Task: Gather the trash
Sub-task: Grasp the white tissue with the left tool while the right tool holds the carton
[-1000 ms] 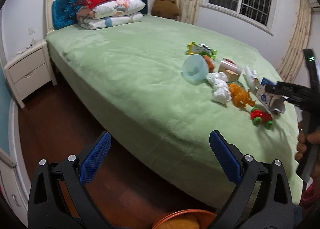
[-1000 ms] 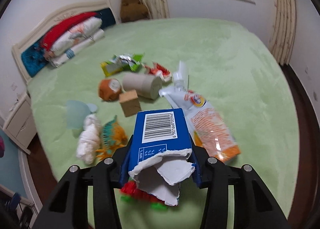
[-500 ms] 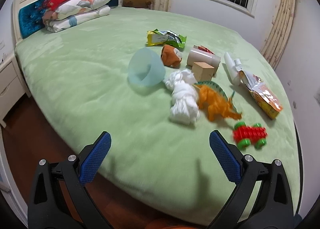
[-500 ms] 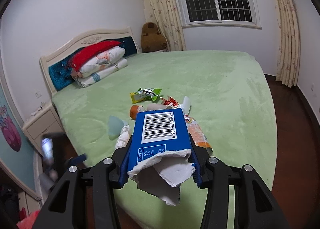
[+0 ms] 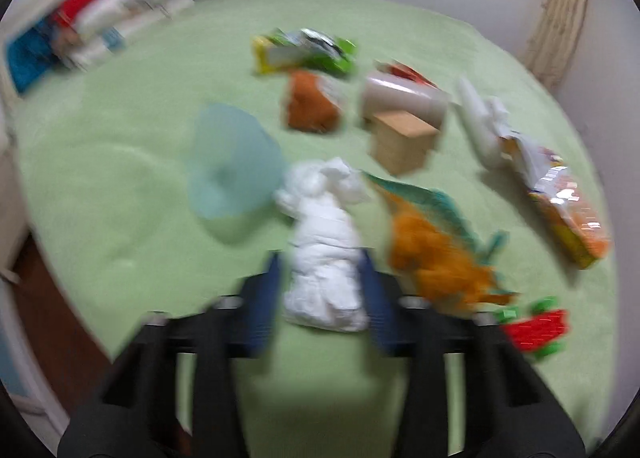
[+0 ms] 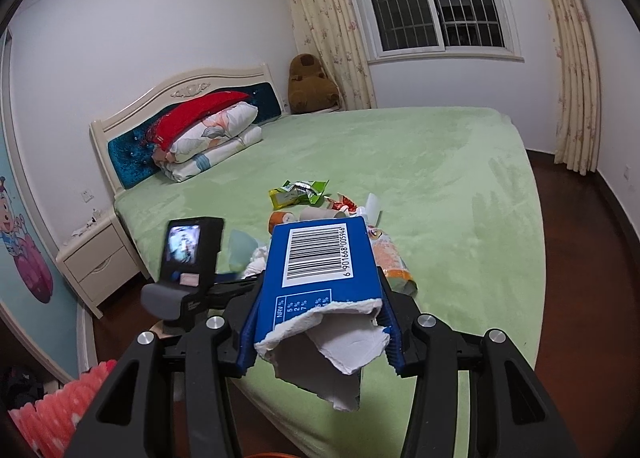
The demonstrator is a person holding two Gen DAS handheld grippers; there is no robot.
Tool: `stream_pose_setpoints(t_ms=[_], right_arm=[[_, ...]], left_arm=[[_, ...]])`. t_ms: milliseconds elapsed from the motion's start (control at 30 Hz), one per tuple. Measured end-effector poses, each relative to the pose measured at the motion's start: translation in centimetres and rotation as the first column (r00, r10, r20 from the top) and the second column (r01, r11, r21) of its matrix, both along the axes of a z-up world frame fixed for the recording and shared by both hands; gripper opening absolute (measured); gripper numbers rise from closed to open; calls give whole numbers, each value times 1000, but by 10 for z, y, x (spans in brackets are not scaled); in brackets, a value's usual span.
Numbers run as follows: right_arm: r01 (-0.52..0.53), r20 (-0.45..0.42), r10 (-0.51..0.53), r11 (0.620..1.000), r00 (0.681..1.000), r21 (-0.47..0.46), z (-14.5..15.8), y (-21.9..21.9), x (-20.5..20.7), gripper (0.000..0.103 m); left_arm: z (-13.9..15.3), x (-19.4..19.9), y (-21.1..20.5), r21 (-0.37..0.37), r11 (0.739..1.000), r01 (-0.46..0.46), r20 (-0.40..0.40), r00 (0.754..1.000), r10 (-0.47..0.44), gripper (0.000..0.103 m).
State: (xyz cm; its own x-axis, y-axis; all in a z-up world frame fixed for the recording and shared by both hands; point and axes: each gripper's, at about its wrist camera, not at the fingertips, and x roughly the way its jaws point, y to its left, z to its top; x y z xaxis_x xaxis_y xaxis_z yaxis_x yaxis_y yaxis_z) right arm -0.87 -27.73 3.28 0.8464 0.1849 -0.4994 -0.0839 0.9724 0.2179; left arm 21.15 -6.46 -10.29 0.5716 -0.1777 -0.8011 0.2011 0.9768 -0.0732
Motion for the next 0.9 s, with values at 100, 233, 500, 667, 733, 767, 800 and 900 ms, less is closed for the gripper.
stream_pose_setpoints(t_ms=[100,233,500,667,733,767,800,900], right_arm=[[4,-2,-4,1000,1000,7,-1,0,-2,49],[9,-2,-9,1000,1000,10,-1,0,-3,48],[24,4,-24,1000,1000,0,-1,1,-3,48],[20,9,-20,1000,1000,-15,-1,7,-9,49],[17,12,-17,1000,1000,-16,-1,8,-12,49],[18,15,-18,1000,1000,-20,0,9,-15,49],[18,20,-18,1000,1000,-23,0,10,-18,49],[16,28,-15,999,999,-38,0,12,-26,49]], left_arm=[[4,-6,-8,49,999,11,28,1000,-12,30],[11,-13,-6,36,999,24,40,999,-25,30],[44,-40,0,39,999,34,103,994,-37,29],[71,-70,4,37,998,59,156,986,-64,29],[80,-85,6,26,997,74,169,983,-77,30],[83,-92,8,26,997,77,176,981,-80,30],[87,-102,11,29,996,80,189,978,-84,30],[95,-126,19,15,996,92,215,972,-93,30]])
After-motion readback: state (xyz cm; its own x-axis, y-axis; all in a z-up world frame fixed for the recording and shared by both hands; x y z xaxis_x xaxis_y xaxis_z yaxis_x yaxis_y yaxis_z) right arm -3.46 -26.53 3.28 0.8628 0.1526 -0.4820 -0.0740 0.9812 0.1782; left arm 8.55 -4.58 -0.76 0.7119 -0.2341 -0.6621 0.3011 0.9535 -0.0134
